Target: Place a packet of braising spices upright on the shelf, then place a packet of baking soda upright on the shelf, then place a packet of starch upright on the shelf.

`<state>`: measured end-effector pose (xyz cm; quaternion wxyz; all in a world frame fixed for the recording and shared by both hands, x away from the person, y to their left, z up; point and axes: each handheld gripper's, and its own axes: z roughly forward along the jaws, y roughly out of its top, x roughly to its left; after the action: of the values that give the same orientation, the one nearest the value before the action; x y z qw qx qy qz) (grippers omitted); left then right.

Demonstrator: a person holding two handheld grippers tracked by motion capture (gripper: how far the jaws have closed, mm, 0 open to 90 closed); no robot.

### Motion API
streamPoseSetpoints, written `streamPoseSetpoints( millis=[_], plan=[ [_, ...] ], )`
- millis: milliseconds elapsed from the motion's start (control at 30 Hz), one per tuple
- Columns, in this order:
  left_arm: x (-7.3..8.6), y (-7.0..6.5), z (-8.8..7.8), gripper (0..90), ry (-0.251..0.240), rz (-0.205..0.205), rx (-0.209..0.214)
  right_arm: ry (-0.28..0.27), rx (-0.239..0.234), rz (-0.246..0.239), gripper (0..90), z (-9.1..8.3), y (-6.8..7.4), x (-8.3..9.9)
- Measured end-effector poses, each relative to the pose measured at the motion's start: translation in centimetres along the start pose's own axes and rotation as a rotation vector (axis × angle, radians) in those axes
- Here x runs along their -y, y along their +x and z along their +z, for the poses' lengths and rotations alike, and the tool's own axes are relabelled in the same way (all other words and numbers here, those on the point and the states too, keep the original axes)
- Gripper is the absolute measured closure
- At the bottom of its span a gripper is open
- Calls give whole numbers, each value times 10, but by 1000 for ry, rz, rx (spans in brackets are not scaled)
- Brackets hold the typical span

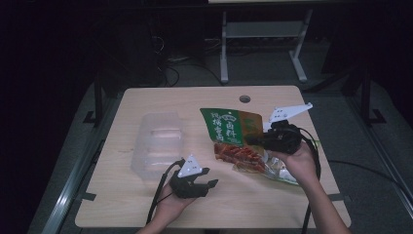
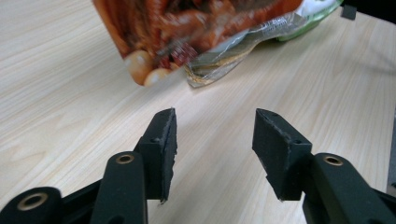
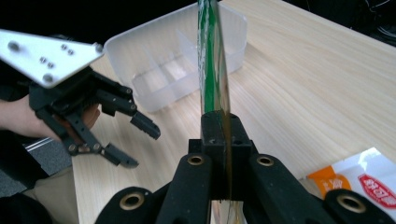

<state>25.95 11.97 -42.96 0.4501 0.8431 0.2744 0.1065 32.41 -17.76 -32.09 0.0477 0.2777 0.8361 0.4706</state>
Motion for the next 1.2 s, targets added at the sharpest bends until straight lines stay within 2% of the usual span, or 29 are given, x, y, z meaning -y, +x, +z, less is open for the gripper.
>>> streamPoseSetpoints(
  millis=[133, 233, 467, 633, 933, 1200],
  plan=[
    [4, -1, -5, 431, 13, 35, 4, -8, 8, -6, 897, 1, 1, -10],
    [8, -2, -6, 396, -3, 27, 17, -25, 9, -11, 897, 2, 1, -17],
    [7, -5, -8, 300, -6, 40, 27, -9, 10, -13, 896, 12, 0, -28],
    [8, -6, -9, 282, -6, 37, 27, 11, 13, -6, 896, 20, -2, -32],
    [8, -9, -7, 272, 1, 60, 33, 5, 13, -10, 896, 24, 1, -36],
    [8, -11, -8, 267, -12, 67, 38, 5, 18, -11, 896, 31, 0, -44]
  ],
)
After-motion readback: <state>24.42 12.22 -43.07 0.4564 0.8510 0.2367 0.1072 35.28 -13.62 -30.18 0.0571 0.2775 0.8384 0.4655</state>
